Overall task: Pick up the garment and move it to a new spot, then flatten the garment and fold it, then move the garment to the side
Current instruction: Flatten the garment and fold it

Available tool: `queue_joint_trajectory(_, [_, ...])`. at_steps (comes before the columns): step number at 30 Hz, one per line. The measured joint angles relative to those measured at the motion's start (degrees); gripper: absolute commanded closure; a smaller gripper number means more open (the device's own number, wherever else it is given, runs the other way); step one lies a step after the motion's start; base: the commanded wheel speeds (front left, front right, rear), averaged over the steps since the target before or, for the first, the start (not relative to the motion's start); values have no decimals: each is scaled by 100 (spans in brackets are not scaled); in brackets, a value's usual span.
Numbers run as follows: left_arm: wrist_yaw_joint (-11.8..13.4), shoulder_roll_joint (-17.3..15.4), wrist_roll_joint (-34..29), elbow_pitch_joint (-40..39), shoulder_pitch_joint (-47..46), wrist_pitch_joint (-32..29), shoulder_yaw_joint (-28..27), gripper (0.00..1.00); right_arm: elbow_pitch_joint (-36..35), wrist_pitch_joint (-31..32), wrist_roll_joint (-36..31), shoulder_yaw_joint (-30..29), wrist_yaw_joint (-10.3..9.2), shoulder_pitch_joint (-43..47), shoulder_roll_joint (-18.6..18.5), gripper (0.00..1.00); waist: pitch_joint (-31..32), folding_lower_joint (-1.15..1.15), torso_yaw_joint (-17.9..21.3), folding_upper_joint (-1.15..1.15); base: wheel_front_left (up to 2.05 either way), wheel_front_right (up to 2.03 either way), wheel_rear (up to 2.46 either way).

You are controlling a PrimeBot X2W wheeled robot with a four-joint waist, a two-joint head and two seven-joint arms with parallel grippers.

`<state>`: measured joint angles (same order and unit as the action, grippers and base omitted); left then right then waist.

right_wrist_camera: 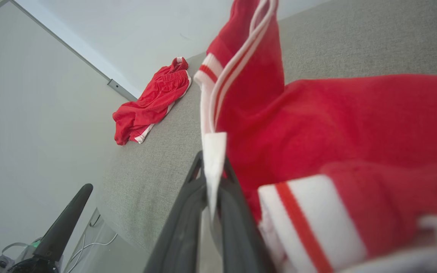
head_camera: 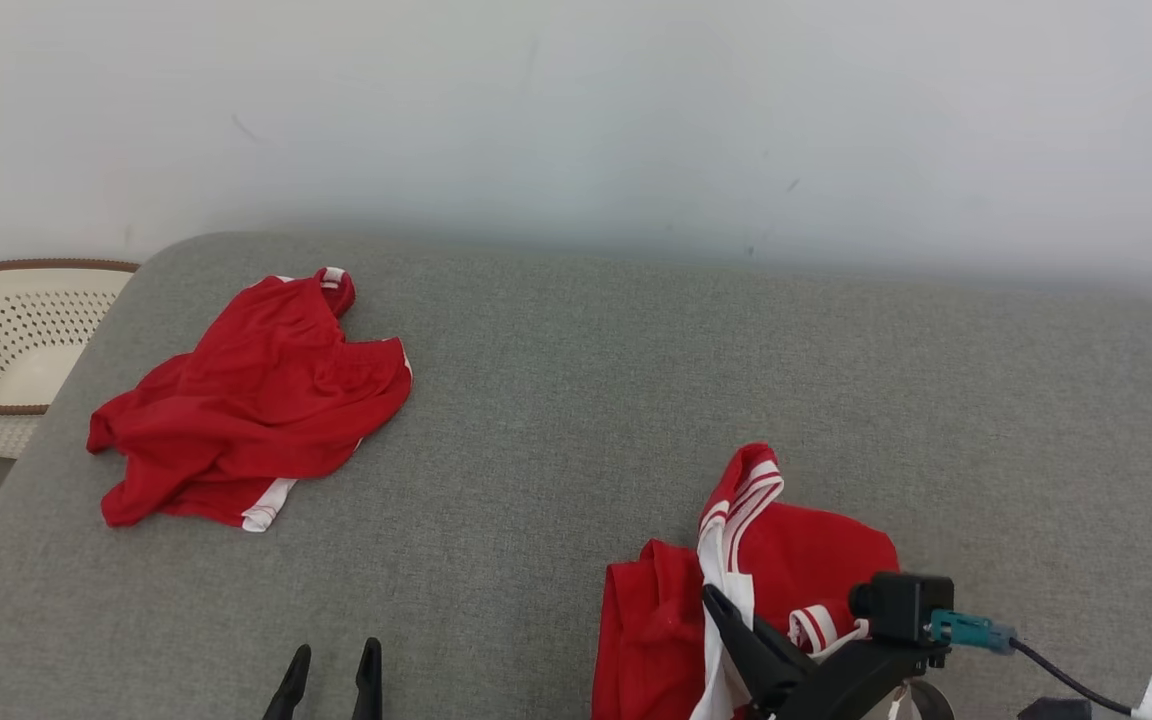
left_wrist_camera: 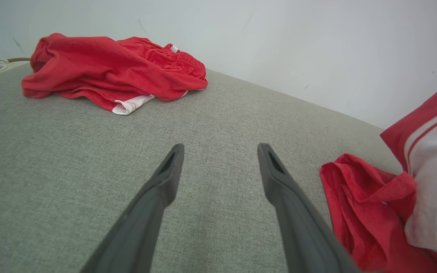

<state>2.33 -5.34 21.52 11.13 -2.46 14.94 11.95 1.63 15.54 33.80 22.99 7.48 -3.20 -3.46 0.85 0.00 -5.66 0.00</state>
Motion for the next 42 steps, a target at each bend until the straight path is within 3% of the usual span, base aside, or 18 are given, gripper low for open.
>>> queue_joint_trajectory(1, [0,1,7,5,0,0,-4,0,55,-83,9,15,0,-1,13,11,1,0,0,0,0,0,0])
queue_joint_trajectory(2, [0,0,7,10,-1,0,-9,0,92,-156,67,20,0,-8,25,0,3,0,2,0,0,0,0])
queue_joint_trajectory(14, [3,-15,23,4,2,0,-64,0,-721,-706,1238,-198,0,-221,13,0,0,0,143,0,0,0,0])
queue_joint_trajectory(19, [2,-10,23,-10,13,0,-75,0,-808,-911,1090,-754,0,-211,-181,0,2,0,174,0,0,0,0])
queue_joint_trajectory(24, [5,1,22,-53,55,1,-87,0,-645,-1122,430,-1238,0,-134,-459,0,12,0,167,0,0,0,0])
queue_joint_trajectory(32, [26,7,15,-107,130,0,-114,0,-160,-1460,-379,-1523,0,84,-590,0,13,0,163,0,0,0,0])
queue_joint_trajectory(34, [26,7,14,-125,133,0,-114,0,11,-1526,-520,-1502,0,92,-600,7,7,0,164,0,0,0,0])
queue_joint_trajectory(35, [26,5,13,-129,133,1,-119,0,118,-1567,-614,-1480,0,100,-610,27,3,0,165,0,0,0,0])
queue_joint_trajectory(36, [26,7,12,-132,134,1,-119,0,230,-1601,-712,-1452,0,111,-628,60,-2,0,163,0,0,0,0])
queue_joint_trajectory(38, [26,7,11,-138,133,1,-105,0,466,-1707,-761,-1446,0,121,-619,81,-11,0,157,0,0,0,0])
queue_joint_trajectory(39, [26,8,9,-141,133,0,-102,0,592,-1744,-825,-1429,0,121,-623,100,-14,0,151,0,0,0,0])
queue_joint_trajectory(42, [26,7,5,-149,132,0,-86,0,958,-1905,-1083,-1306,0,77,-678,100,-25,0,128,0,0,0,0])
